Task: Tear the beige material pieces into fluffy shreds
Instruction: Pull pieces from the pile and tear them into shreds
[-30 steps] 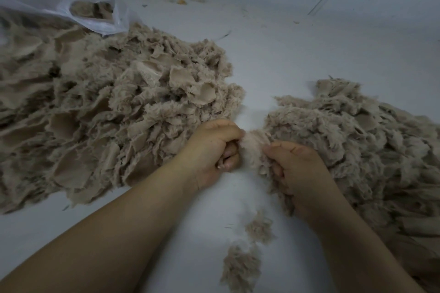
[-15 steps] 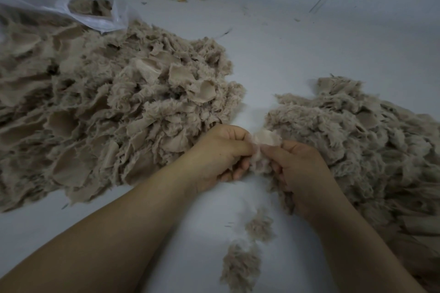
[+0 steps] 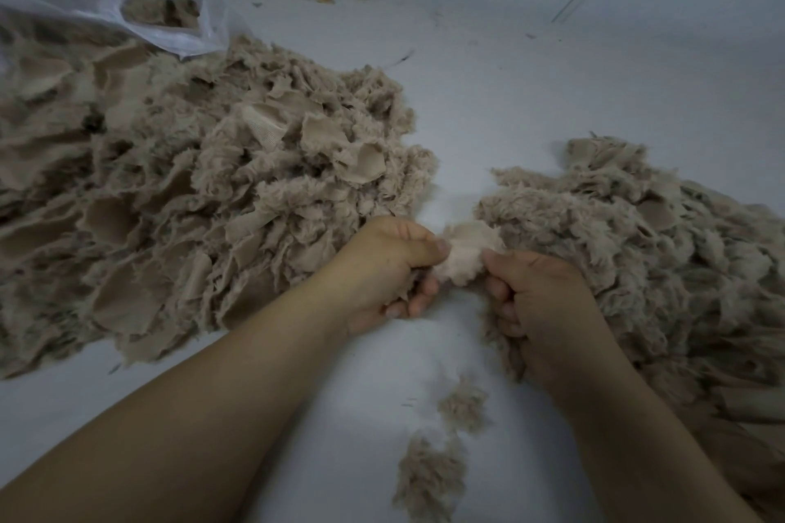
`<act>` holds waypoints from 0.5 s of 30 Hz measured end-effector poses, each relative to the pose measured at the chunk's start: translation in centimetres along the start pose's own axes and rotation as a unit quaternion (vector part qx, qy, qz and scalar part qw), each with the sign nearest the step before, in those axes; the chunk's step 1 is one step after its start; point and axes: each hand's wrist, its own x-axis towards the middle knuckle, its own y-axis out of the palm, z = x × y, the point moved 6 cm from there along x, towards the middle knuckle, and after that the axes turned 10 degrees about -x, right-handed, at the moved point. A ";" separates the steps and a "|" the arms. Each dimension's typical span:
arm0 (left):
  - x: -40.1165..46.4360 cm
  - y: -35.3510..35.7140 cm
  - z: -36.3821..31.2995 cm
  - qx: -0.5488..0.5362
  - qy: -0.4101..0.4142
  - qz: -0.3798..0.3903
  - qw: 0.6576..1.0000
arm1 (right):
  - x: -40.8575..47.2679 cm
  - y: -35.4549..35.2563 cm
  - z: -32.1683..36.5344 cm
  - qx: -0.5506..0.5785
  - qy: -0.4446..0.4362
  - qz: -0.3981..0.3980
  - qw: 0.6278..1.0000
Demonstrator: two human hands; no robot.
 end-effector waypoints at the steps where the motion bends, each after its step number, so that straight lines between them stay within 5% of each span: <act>1: 0.0 -0.2 0.0 -0.003 0.002 -0.003 1.000 | -0.1 0.0 0.1 -0.002 0.000 0.000 1.000; 15: 0.2 -0.3 0.0 -0.028 0.048 -0.002 0.998 | -0.4 0.0 0.2 -0.019 0.021 0.001 1.000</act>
